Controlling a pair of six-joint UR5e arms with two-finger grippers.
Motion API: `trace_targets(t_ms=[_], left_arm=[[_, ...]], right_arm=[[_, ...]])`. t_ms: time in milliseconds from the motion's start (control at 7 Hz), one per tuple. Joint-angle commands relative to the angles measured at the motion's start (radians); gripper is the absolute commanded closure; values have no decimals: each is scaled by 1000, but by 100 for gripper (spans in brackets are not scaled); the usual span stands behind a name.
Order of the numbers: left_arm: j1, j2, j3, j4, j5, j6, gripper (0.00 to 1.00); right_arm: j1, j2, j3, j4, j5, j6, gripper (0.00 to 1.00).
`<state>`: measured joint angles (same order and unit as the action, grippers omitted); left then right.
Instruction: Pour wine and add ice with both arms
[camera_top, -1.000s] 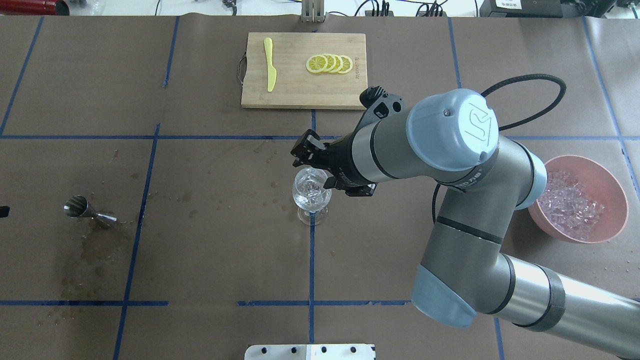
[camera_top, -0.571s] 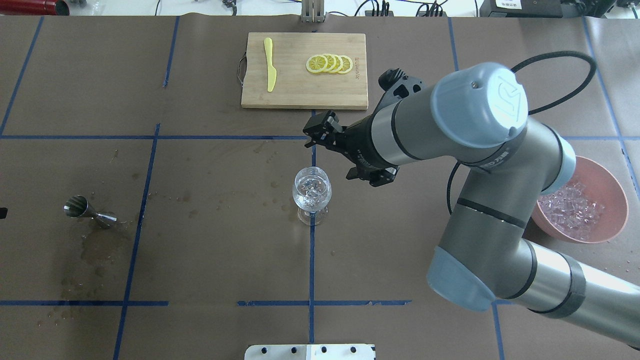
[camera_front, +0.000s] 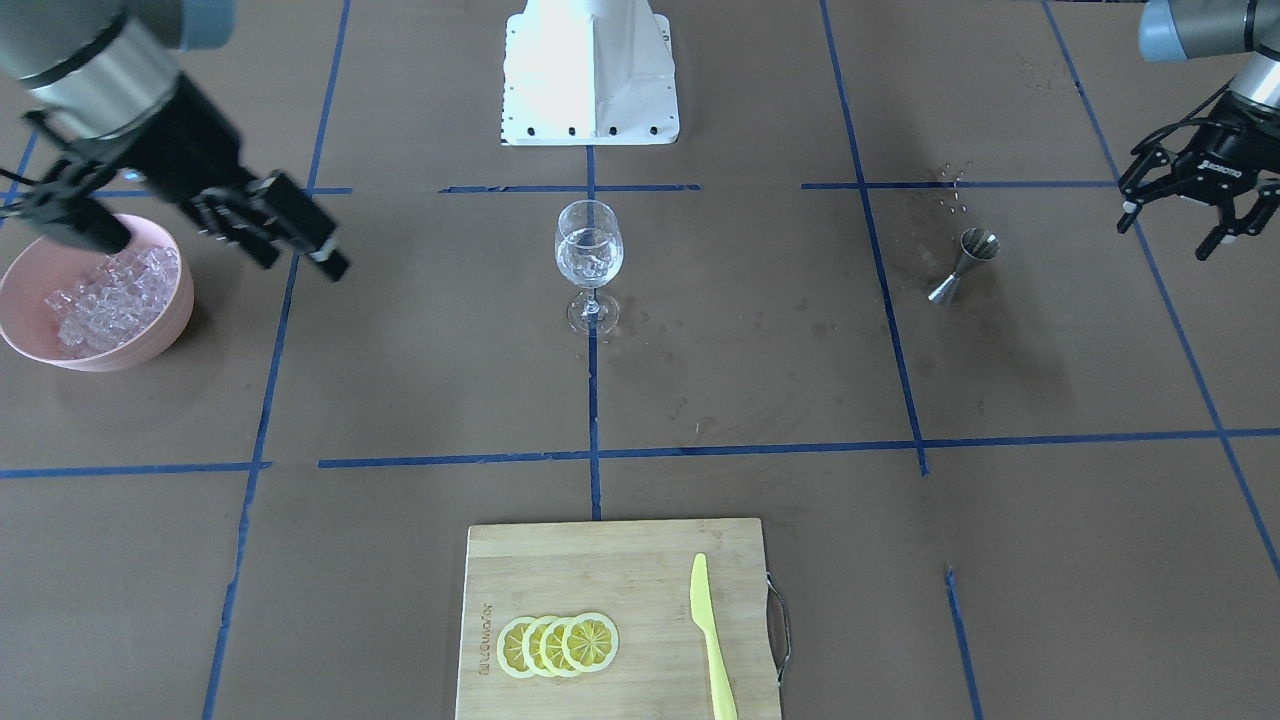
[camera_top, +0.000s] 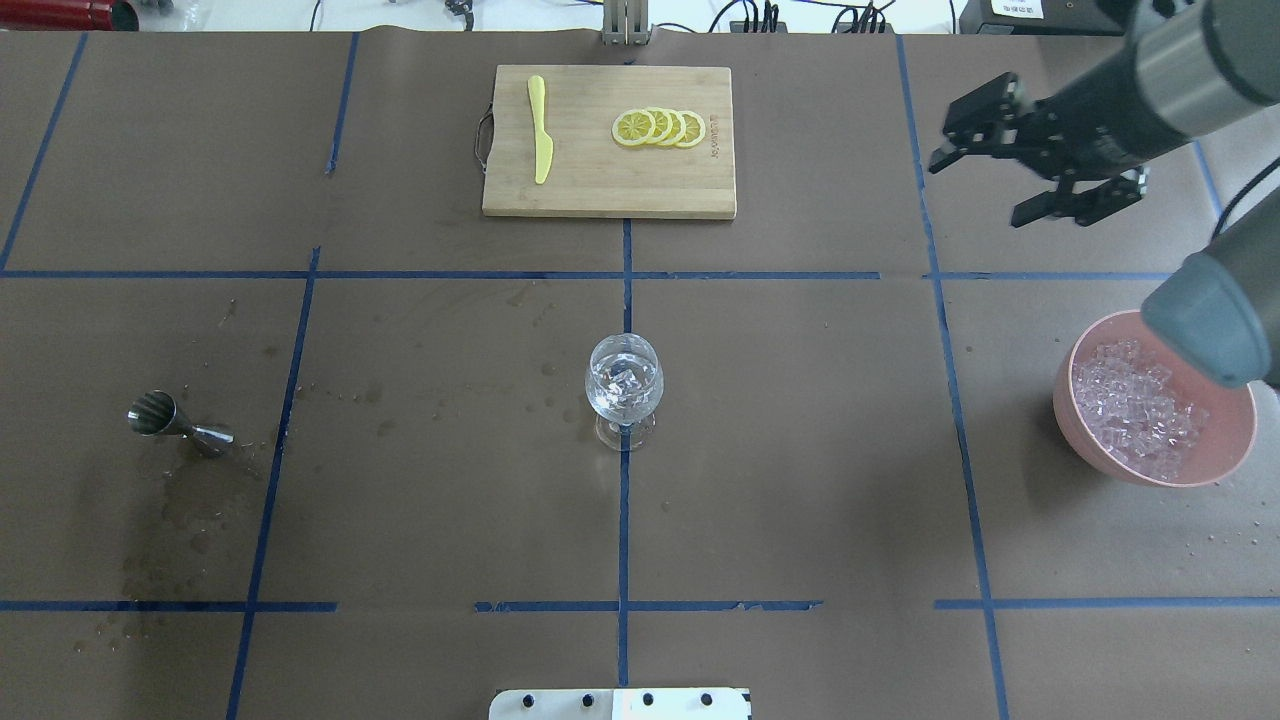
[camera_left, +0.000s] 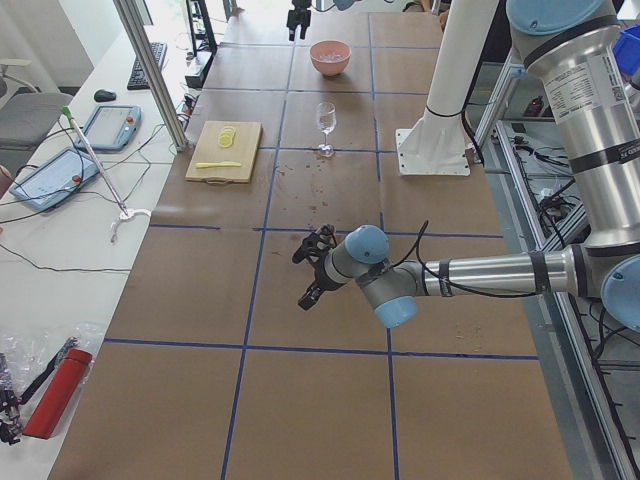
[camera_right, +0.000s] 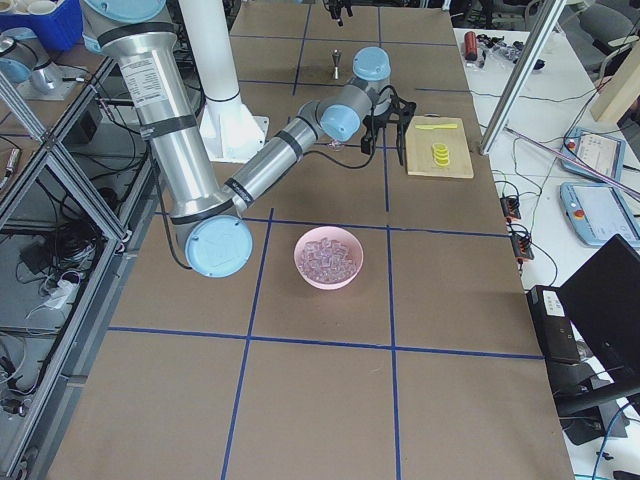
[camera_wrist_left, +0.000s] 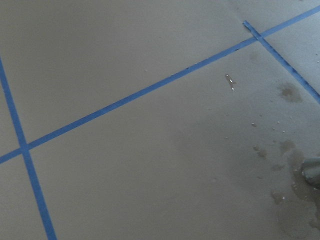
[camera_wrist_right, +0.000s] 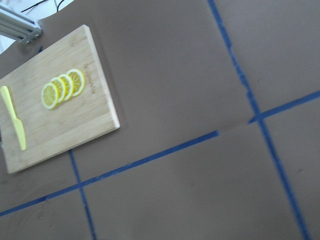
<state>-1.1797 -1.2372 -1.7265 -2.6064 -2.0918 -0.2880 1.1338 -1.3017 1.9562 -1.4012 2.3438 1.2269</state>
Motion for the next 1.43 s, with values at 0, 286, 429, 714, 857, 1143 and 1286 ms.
trace_targets(t_ms=[0,286,429,714,857,1143,1286], left_arm=[[-160,-140,5,308,-101,189,0],[-219,-203,10,500,-200,219,0],[-239,-203,31,515,-277,219,1],[-264,-203,59,532,-385,221,0],[-264,-206,65,520,-380,222,1],[-268,-186,67,417,-376,225,0],[-268,-180,67,417,-354,225,0]], right_arm=[[212,-122,-162,-8,57,-516,0],[352,-120,-424,-19,23,-1000,0],[375,-110,-521,-21,-39,-1178,0],[426,-41,-559,-167,-57,-1259,0],[444,-39,-560,-212,51,-1286,0],[446,-38,-559,-219,59,-1291,0],[446,-45,-560,-213,48,-1322,0]])
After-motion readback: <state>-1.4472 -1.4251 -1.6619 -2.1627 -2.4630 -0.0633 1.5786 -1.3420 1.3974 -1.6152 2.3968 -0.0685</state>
